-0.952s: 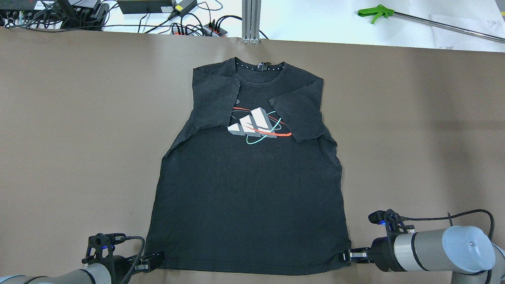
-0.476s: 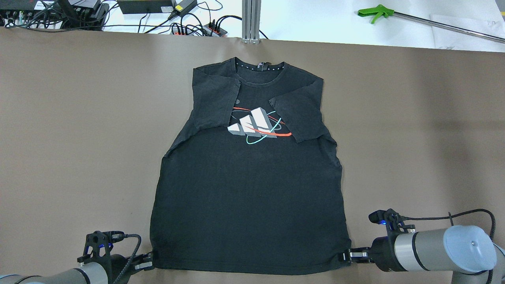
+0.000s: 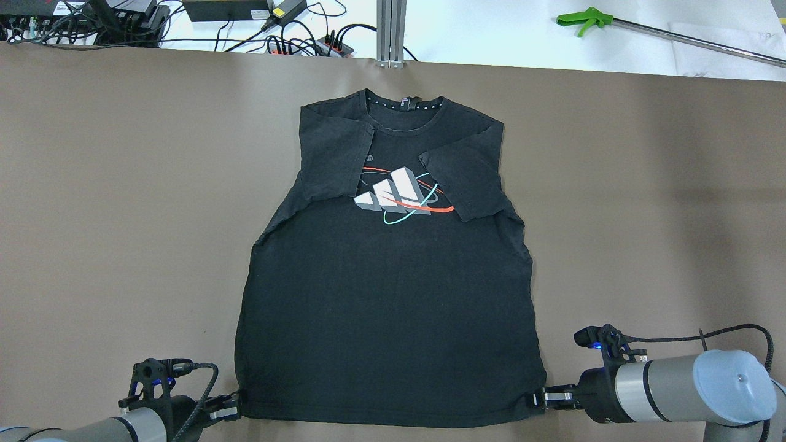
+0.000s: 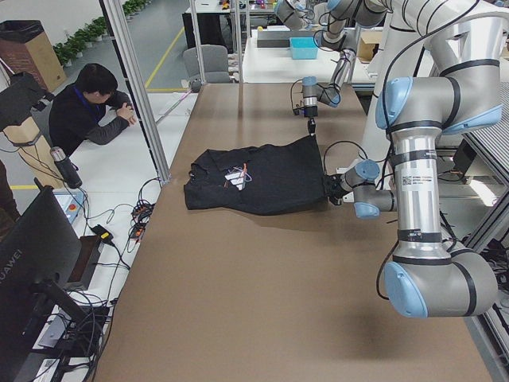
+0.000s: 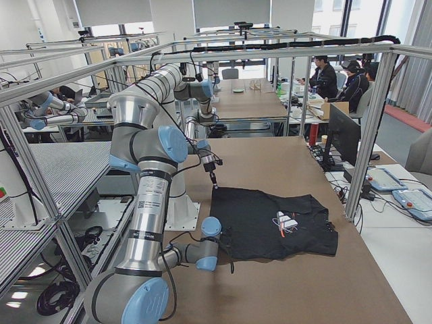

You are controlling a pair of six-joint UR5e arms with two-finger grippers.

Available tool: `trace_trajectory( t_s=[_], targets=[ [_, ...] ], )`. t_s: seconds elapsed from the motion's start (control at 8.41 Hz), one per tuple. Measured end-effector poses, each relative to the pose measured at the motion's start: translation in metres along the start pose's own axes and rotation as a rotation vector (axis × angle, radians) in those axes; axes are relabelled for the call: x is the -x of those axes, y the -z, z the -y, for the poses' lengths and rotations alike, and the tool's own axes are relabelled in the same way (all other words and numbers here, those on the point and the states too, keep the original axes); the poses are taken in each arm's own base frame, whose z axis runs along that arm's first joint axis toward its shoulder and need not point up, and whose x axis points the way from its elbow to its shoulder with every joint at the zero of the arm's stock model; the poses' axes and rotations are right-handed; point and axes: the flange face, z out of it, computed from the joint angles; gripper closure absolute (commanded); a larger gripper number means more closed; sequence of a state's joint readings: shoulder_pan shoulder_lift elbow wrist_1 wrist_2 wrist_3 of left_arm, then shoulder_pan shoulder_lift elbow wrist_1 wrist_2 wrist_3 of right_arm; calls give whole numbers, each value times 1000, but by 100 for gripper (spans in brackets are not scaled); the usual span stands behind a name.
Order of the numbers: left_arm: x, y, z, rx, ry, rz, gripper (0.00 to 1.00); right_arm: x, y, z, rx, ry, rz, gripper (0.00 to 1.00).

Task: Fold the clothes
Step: 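Lift the hem and fold it toward the collar with both grippers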

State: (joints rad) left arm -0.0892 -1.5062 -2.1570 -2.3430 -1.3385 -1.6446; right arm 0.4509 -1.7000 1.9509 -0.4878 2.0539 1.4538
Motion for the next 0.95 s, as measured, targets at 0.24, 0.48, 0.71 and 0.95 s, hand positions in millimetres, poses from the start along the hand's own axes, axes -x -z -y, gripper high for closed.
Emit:
trace_trajectory(
  t_s=[0.24, 0.48, 0.71, 0.95],
  targets=[
    [-27, 42, 5, 95, 18, -75, 100, 21, 49, -12, 76, 16, 79, 100],
    [-39, 93, 9, 206, 12, -172, 100, 37, 92, -36, 187, 1, 229, 100],
    [-33, 131, 6, 320, -3, -296, 100, 40, 123, -56, 301, 2, 355, 100],
    [-30, 141, 5, 357, -12, -342, 100, 37, 128, -59, 338, 4, 397, 100]
  ],
)
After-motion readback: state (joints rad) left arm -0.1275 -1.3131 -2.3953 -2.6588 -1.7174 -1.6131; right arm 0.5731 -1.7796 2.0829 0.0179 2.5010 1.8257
